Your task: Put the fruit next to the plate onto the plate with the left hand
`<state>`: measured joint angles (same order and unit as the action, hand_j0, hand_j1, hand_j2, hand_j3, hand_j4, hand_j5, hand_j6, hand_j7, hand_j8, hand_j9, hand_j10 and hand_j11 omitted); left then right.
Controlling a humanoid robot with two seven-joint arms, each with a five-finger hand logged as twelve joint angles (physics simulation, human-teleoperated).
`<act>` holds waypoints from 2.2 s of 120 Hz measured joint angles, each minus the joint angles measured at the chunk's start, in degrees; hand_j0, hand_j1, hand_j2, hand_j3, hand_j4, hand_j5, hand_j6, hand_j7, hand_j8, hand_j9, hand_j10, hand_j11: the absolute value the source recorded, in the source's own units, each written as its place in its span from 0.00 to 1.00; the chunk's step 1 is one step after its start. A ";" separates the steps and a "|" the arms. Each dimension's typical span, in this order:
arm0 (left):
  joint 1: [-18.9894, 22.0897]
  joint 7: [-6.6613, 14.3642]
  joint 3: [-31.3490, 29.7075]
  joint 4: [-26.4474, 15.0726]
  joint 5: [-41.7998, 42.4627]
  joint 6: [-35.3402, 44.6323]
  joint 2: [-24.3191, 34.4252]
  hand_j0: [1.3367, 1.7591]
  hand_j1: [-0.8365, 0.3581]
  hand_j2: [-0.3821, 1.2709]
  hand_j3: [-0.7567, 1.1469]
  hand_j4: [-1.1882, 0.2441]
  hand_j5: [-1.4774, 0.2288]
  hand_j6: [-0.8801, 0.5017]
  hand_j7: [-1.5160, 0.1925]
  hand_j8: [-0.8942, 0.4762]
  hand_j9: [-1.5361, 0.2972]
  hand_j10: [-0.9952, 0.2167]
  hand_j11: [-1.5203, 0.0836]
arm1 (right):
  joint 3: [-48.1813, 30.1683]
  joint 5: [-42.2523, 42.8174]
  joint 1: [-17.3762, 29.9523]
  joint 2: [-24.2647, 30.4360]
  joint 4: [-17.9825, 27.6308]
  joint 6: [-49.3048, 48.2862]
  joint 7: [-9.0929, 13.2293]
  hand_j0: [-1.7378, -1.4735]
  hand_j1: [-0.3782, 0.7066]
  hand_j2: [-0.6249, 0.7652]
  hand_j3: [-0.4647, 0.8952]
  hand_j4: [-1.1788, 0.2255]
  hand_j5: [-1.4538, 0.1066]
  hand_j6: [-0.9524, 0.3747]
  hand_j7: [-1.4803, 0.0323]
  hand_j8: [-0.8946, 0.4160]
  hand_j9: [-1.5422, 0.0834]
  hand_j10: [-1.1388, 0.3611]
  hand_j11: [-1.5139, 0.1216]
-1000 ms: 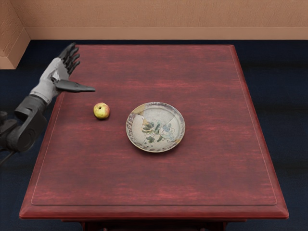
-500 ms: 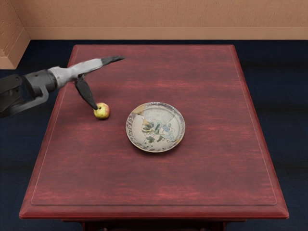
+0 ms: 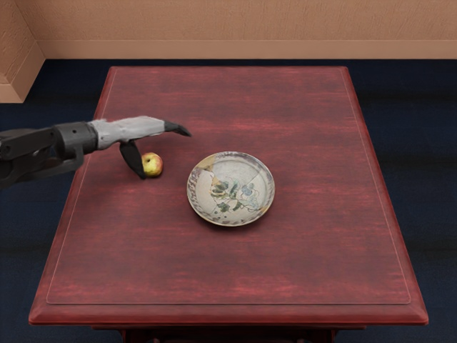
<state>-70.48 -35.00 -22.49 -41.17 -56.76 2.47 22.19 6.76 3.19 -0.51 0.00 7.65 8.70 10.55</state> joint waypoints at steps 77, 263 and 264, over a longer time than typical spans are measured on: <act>-1.06 0.00 -4.16 3.69 -0.07 0.07 -2.83 0.76 0.52 0.30 0.40 0.49 0.50 0.29 0.52 0.30 0.50 0.43 0.56 | 0.00 0.01 -0.02 0.00 0.00 0.00 0.00 0.30 0.03 0.45 0.34 0.84 0.93 0.72 0.98 0.68 0.95 0.76 0.93; -5.05 0.00 -5.65 8.56 -1.92 -0.35 -6.45 0.75 0.44 0.45 0.40 0.36 0.31 0.30 0.34 0.29 0.32 0.25 0.35 | 0.00 0.01 -0.02 0.00 0.00 0.00 0.00 0.30 0.03 0.45 0.34 0.84 0.93 0.72 0.98 0.68 0.95 0.76 0.93; -5.39 0.00 -5.63 8.27 -1.81 -0.34 -6.45 0.75 0.44 0.45 0.40 0.36 0.31 0.30 0.35 0.29 0.32 0.25 0.35 | 0.00 0.01 -0.02 0.00 0.00 0.00 0.00 0.30 0.03 0.45 0.34 0.84 0.93 0.72 0.98 0.68 0.95 0.76 0.93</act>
<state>-75.87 -35.00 -28.13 -32.90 -58.56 2.13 15.73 6.76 3.21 -0.53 0.00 7.65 8.70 10.55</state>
